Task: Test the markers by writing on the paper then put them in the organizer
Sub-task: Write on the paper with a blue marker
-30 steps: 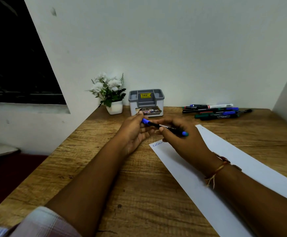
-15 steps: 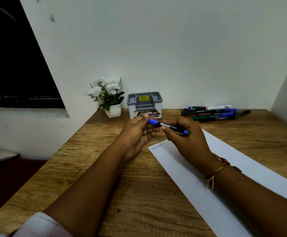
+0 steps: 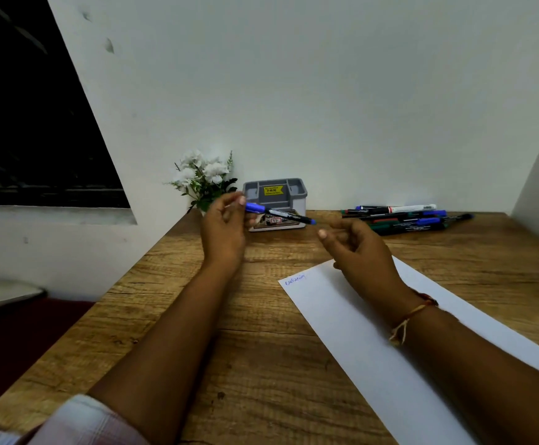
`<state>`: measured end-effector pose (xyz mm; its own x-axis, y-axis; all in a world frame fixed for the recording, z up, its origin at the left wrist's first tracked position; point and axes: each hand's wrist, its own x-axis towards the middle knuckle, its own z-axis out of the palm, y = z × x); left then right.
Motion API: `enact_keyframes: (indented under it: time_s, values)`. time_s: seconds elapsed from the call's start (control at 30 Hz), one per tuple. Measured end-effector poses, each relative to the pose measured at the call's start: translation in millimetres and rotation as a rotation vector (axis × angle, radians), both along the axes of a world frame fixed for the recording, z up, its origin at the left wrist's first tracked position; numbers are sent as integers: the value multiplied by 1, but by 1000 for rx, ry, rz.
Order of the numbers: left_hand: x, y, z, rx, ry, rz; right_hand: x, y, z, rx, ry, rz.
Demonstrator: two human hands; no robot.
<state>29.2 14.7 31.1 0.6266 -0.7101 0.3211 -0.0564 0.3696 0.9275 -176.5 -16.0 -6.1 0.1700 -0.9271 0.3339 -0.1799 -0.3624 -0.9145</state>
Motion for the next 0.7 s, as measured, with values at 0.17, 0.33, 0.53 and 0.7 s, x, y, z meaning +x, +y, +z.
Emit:
enact_keyframes:
  time_s: [0.17,0.33,0.53,0.7]
  values:
    - [15,-6,0,-117,-145,299,-5,5,0,-112,306,-44]
    - [12,-18,-3,-113,-391,428,-4,8,-1,-146,444,11]
    - [17,-26,-12,-55,-536,436,-4,10,-1,-164,502,28]
    - [11,-33,-14,-34,-597,374,-5,8,-2,-159,530,36]
